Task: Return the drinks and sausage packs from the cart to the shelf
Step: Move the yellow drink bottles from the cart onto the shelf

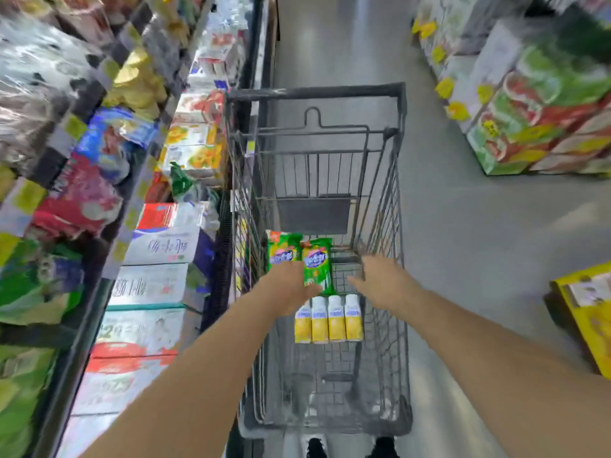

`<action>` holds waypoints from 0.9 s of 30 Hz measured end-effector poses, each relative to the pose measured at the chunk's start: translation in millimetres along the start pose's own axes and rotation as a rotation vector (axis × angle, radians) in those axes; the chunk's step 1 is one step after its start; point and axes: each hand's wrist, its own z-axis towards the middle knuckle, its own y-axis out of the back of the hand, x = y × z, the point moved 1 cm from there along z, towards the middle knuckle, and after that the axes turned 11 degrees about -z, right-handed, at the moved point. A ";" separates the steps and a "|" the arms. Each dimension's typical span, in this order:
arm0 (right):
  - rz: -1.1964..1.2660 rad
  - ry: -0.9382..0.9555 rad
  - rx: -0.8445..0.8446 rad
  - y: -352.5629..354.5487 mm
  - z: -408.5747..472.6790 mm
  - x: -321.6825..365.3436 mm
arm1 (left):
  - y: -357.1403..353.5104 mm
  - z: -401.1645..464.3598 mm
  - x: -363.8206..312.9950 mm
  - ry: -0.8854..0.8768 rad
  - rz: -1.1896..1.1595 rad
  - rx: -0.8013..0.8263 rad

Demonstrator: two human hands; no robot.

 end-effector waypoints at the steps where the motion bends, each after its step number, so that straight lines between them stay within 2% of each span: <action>1: 0.033 -0.012 0.039 -16.1 15.4 -1.9 | -17.3 12.6 6.9 0.027 -0.050 0.032; 7: 0.141 -0.144 0.233 -127.8 98.9 -19.1 | -121.4 100.8 62.9 0.165 -0.209 0.142; 14: 0.301 -0.354 0.247 -228.9 168.2 -26.4 | -193.7 177.9 97.5 0.304 -0.345 0.120; 18: 0.316 -0.427 0.205 -262.1 191.7 -30.2 | -228.3 199.8 104.5 0.397 -0.391 0.077; 23: 0.456 -0.530 0.224 -289.2 204.3 -35.2 | -250.8 208.9 114.2 0.539 -0.614 -0.013; 27: 0.498 -0.645 0.237 -293.8 204.6 -33.1 | -255.7 209.2 120.9 0.644 -0.749 0.021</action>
